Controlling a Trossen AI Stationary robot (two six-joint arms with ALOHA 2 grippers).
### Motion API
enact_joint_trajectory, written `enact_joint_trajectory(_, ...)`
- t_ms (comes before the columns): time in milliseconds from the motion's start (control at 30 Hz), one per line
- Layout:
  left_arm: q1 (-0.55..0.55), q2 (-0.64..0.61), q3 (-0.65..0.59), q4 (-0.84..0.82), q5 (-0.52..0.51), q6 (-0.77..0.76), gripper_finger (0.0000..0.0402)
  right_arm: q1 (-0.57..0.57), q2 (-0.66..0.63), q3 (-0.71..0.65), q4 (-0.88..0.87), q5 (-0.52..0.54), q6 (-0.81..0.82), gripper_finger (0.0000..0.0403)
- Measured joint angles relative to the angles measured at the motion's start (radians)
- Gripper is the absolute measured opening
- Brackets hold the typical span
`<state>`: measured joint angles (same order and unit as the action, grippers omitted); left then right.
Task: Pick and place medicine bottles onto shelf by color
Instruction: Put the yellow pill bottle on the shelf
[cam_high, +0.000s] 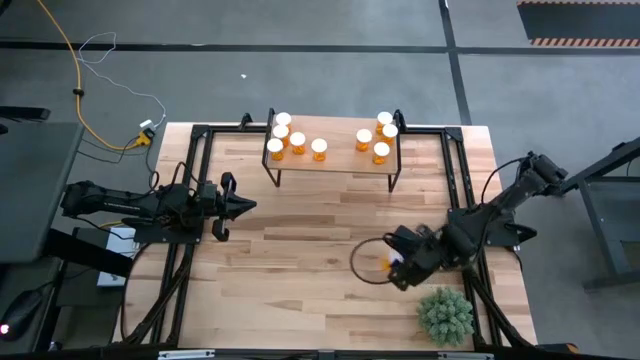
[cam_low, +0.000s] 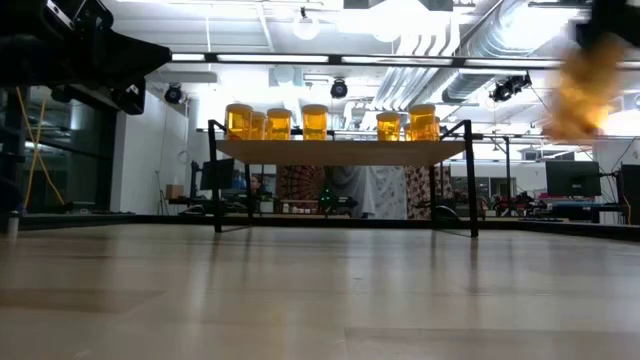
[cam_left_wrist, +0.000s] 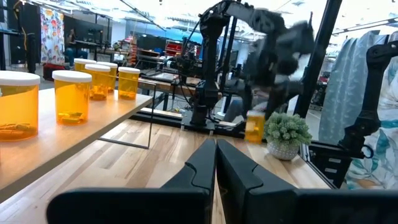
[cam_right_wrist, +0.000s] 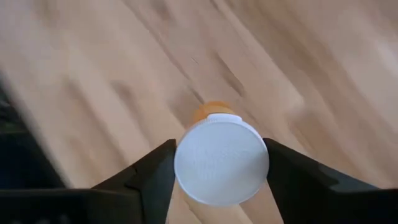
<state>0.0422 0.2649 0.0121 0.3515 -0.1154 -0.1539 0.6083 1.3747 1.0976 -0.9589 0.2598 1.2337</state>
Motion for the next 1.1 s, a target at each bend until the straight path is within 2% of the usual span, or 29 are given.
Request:
enact_joint_trajectory(100,0.000,0.000,0.000,0.000,0.000,0.000,0.0003,-0.076,0.021,0.122,0.029,0.050,-0.186,0.0224)
enact_joint_trajectory(233,0.000,0.000,0.000,0.000,0.000,0.000,0.0003,-0.209,0.102,0.318,-0.009,0.060,-0.465,0.0212)
enact_joint_trajectory(367,0.000,0.000,0.000,0.000,0.000,0.000,0.0003,-0.348,0.214,0.549,-0.127,0.092,-0.733,0.0205)
enact_joint_trajectory(467,0.000,0.000,0.000,0.000,0.000,0.000,0.0003,-0.451,0.296,0.716,-0.231,0.125,-0.859,0.0207)
enact_joint_trajectory(600,0.000,0.000,0.000,0.000,0.000,0.000,0.0003,-0.588,0.397,0.887,-0.373,0.130,-0.895,0.0214)
enact_joint_trajectory(700,0.000,0.000,0.000,0.000,0.000,0.000,0.0003,-0.682,0.450,0.957,-0.443,0.104,-0.886,0.0215)
enact_joint_trajectory(900,0.000,0.000,0.000,0.000,0.000,0.000,0.0003,-0.825,0.510,0.973,-0.482,0.008,-0.867,0.0215)
enact_joint_trajectory(1100,0.000,0.000,0.000,0.000,0.000,0.000,0.0003,-0.890,0.546,0.973,-0.513,-0.009,-0.843,0.0216)
